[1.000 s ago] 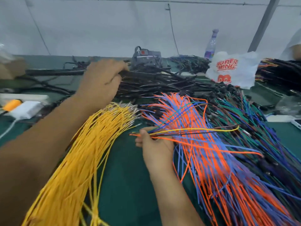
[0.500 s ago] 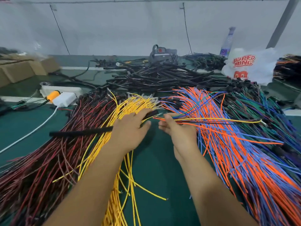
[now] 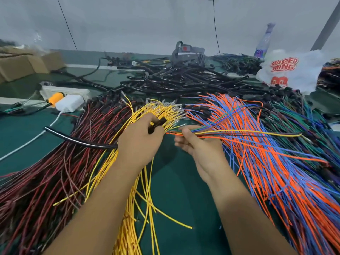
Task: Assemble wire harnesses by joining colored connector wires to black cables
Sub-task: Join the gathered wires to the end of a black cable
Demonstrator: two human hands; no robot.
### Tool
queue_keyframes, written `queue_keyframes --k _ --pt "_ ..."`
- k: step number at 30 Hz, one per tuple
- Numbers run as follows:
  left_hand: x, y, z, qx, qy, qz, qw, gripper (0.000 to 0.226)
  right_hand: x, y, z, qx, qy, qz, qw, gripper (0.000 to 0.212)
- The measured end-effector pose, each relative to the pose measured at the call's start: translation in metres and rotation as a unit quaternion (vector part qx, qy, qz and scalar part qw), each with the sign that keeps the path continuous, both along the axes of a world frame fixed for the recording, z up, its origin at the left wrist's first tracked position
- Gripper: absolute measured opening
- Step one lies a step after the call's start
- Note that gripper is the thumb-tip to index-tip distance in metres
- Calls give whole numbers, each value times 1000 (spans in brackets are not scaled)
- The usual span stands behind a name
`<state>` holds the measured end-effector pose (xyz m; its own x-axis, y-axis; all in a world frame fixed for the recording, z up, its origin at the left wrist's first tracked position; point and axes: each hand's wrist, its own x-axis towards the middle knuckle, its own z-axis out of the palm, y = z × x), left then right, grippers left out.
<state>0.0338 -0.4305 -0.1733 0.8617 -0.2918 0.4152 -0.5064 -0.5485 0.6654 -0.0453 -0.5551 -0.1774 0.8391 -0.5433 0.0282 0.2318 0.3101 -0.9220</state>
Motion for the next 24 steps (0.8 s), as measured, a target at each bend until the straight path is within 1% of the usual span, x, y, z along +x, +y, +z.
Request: queue_keyframes --k 3,6,8,9,11,15,20,24 --pt "-4 1 1 -13 17 -66 998 18 0 1 0 -25 8 15 1000 12" --pt "-2 2 0 6 31 -130 991 19 0 2 1 -27 10 32 999 11" --pt "-1 2 1 -19 59 -152 987 6 0 2 1 -26 7 31 999 10" --pt "-1 3 3 -43 77 -156 984 5 0 2 1 -25 4 30 999 8" --pt "0 5 5 -84 115 -153 978 12 0 2 2 -22 0 24 999 6" --pt "1 6 6 -115 152 -174 966 10 -2 1 2 -27 -6 19 999 9" --pt "0 1 4 -83 114 -149 979 24 -3 4 -1 -50 1 23 998 14" --pt "-1 -1 3 -49 98 -145 983 20 0 5 -5 -87 26 2 996 17"
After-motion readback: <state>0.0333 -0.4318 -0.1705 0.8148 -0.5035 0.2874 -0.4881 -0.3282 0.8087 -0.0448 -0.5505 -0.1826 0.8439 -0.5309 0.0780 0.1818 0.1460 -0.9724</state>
